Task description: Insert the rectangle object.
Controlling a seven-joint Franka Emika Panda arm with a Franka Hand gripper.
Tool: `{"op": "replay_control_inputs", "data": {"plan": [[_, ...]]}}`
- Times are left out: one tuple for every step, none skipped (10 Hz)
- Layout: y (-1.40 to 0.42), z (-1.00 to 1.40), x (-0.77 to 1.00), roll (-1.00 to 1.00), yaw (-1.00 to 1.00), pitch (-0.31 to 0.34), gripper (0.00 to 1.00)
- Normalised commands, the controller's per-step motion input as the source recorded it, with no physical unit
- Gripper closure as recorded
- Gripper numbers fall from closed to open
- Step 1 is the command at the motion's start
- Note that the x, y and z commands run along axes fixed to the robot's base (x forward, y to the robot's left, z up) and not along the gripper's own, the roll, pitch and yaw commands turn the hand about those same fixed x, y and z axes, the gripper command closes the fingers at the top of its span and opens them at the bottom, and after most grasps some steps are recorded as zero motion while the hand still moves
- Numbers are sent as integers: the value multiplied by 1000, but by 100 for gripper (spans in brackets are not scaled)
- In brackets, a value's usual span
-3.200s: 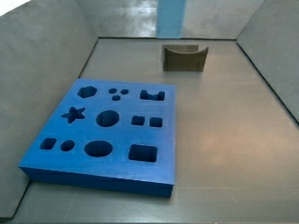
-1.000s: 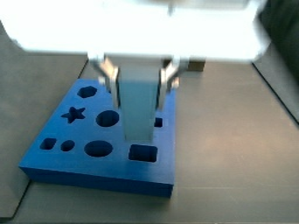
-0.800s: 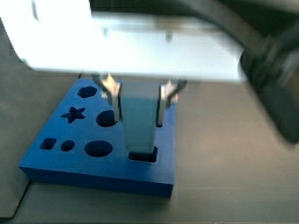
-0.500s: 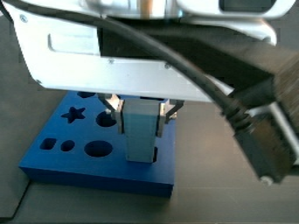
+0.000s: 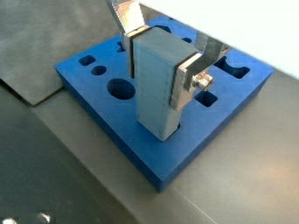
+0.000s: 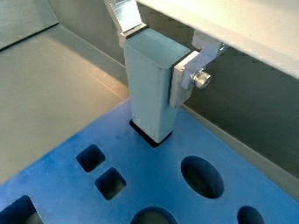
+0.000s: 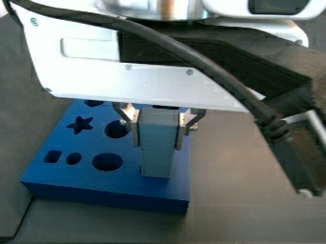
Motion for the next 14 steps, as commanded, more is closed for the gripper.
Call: {"op": "replay_control_inputs", "data": {"plan": [[0, -557, 0, 0, -6, -49, 100], [37, -537, -146, 0, -89, -57, 100], [77, -503, -186, 9, -80, -36, 100], [37, -460, 0, 3, -171, 0, 100], [23, -414, 180, 50, -260, 0, 100], [0, -437, 180, 19, -286, 0, 100], [0, -643, 74, 0, -209, -57, 100], [-26, -820, 0, 0, -77, -164, 100], [-14, -803, -91, 10, 0, -196, 100], [-20, -774, -97, 13, 0, -203, 100], [-26, -769, -100, 16, 0, -197, 100], [-14, -694, -69, 0, 0, -163, 100], [9, -240, -40, -147, 0, -170, 100], [0, 0, 0, 0, 0, 0, 100]]}}
